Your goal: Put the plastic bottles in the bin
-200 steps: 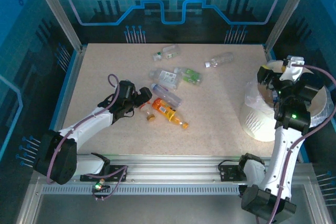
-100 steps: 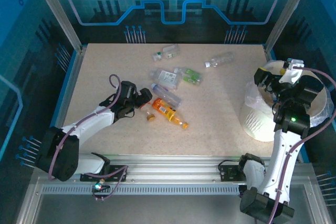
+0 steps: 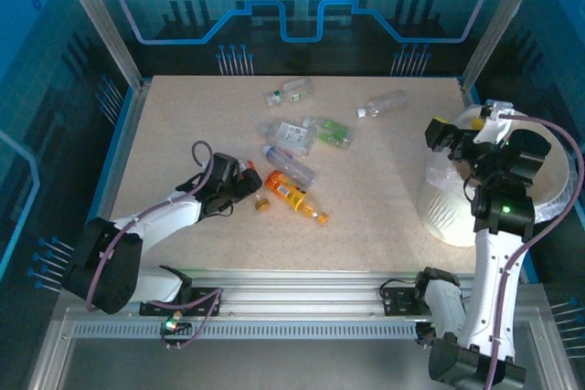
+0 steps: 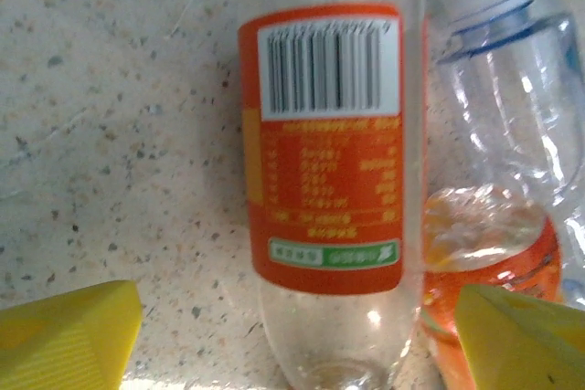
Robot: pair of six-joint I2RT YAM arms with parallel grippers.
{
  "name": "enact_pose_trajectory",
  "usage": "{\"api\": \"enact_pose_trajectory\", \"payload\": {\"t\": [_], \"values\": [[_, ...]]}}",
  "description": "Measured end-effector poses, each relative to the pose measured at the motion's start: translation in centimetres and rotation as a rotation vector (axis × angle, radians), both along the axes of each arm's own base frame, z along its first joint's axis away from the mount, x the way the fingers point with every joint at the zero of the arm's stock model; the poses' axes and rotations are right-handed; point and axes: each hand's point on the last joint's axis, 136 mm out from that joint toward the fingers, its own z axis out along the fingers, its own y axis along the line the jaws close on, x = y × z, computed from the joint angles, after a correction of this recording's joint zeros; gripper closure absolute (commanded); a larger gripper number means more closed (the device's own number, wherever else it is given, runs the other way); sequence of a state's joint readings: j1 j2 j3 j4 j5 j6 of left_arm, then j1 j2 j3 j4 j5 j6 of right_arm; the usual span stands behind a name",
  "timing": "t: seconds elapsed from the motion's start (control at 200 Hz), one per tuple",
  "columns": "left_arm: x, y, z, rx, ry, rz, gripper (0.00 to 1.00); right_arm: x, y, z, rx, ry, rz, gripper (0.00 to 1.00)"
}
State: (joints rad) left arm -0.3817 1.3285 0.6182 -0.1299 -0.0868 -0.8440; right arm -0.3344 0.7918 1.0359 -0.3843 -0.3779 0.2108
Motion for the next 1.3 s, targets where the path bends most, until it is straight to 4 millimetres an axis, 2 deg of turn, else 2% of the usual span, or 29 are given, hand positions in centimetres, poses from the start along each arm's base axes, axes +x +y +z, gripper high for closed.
{"api": "enact_pose_trajectory", "payload": {"t": [0.155,0.38,0.585,0.72,0.885,1.116,1.301], "values": [[-1.7,-1.5,-1.1,0.007,0.031,-0.071,0.14,-0.4,3.3,1.1,-0.005,-0.027,0.112,0.00],[-2.3,-3.0,-1.3,0.024,0.027,-0.145,0.18,-0.8,8.3,3.0,-0.017,-0.060,0.279,0.00],[-3.3,-3.3,-3.3,0.112,0.093,-0.197,0.21,-0.8,11.3,2.9,-0.040,-0.042,0.371,0.00],[-3.3,-3.4,-3.6,0.158,0.101,-0.211,0.21,-1.0,12.9,3.0,-0.050,-0.038,0.416,0.00],[-3.1,-3.4,-3.9,0.195,0.124,-0.209,0.23,-0.8,15.2,2.3,-0.051,-0.010,0.477,0.00],[-3.0,-3.0,-4.4,0.240,0.153,-0.202,0.31,0.3,18.3,-0.2,-0.075,0.070,0.531,0.00],[-3.1,-2.4,-4.9,0.278,0.178,-0.187,0.50,0.9,19.2,-0.8,-0.092,0.092,0.530,0.00]]}}
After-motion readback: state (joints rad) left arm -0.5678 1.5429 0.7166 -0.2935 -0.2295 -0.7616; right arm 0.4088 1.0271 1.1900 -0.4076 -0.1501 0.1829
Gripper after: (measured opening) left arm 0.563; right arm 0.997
